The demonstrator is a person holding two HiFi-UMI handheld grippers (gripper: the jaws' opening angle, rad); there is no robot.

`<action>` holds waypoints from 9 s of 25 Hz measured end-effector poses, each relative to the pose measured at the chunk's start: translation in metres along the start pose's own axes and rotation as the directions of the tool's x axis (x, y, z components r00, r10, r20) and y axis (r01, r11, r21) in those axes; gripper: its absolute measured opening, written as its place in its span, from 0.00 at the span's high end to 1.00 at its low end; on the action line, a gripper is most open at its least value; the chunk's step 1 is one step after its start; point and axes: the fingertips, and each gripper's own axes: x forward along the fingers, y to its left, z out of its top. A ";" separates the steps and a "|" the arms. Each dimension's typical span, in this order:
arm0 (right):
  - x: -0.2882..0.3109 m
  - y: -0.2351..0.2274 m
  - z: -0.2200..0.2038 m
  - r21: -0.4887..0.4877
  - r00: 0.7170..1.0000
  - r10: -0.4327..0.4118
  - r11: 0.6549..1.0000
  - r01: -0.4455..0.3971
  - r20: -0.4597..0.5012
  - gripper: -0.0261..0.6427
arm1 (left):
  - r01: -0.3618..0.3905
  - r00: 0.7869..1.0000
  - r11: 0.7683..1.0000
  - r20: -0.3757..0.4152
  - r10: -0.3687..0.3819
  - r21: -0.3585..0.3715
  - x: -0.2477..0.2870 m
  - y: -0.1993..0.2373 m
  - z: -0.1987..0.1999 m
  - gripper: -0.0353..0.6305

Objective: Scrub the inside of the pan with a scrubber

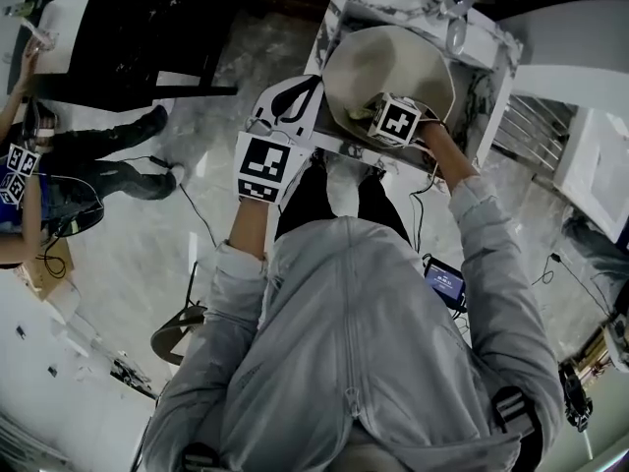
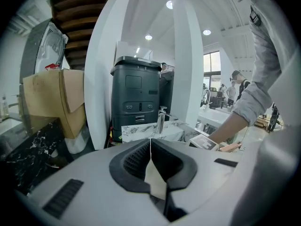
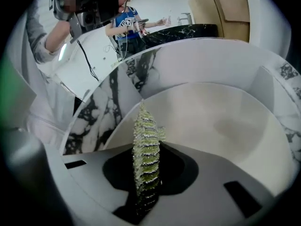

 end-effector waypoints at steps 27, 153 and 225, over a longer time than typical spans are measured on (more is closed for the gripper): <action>-0.117 -0.040 0.046 -0.121 0.969 -0.145 0.978 0.171 0.200 0.84 | -0.031 0.999 0.999 0.042 0.031 -0.016 -0.003 -0.008 0.018 0.91; -0.090 -0.149 -0.121 -0.356 0.665 -0.566 0.824 0.440 -0.488 0.82 | 0.067 0.997 0.997 -0.043 -0.068 -0.024 0.026 -0.029 -0.008 0.91; -0.378 0.066 -0.022 0.551 0.344 -0.757 0.645 0.529 0.556 0.83 | 0.120 0.969 0.972 0.188 -0.159 0.201 -0.006 -0.112 0.115 0.91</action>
